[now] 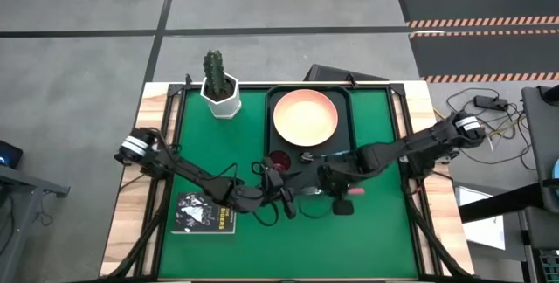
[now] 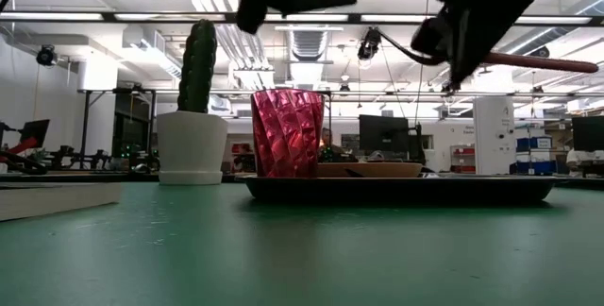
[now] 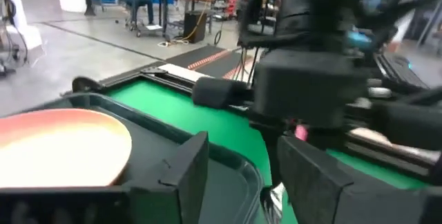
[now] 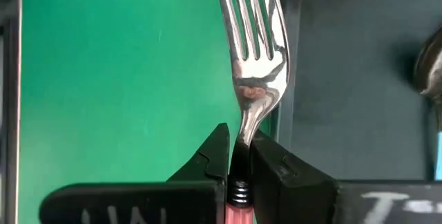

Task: Pick and place plate/cup/fork/spoon on tray
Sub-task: Put the pink fork on the black serving tray to the left of the blue spoon

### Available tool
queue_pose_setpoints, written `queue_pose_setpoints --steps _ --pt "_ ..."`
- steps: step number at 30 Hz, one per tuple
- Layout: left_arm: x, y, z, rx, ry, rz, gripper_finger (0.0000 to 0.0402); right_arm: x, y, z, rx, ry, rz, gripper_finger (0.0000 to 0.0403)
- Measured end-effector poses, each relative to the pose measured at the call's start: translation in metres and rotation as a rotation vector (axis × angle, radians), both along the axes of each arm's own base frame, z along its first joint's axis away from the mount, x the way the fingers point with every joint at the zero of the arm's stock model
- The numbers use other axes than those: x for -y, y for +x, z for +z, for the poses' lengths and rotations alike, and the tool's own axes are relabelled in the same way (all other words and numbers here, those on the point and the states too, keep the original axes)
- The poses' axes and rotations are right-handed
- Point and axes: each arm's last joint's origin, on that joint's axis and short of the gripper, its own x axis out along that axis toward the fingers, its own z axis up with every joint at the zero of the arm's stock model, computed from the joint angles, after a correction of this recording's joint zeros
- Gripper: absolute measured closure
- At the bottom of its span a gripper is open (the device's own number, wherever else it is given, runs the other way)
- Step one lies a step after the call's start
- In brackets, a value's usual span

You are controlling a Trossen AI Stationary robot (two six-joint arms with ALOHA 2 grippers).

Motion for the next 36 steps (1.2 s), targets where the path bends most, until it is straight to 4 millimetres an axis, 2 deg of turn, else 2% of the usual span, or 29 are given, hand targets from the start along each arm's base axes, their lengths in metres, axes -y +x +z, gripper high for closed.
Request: queue_pose_setpoints --steps 6,11,15,20,25,36 --pt "0.002 -0.02 0.03 -0.066 0.121 -0.033 0.0242 0.037 0.004 -0.007 -0.008 0.004 0.048 0.0385" --pt "-0.003 -0.042 0.055 -0.1 0.192 -0.049 0.0242 0.064 0.005 -0.029 0.048 0.01 0.029 0.0385" --pt "-0.01 -0.059 0.061 -0.106 0.216 -0.051 0.0242 0.078 0.002 -0.051 0.057 0.005 0.008 0.0385" --pt "-0.019 -0.076 0.067 -0.075 0.202 -0.042 0.0242 0.086 0.003 -0.074 0.086 -0.014 0.028 0.0385" --pt "-0.024 -0.087 0.061 -0.081 0.205 -0.022 0.0242 0.088 0.006 -0.093 0.083 -0.028 0.051 0.0378" --pt "-0.029 -0.095 0.066 -0.061 0.231 0.004 0.0242 0.09 0.014 -0.112 0.063 -0.039 0.073 0.0329"
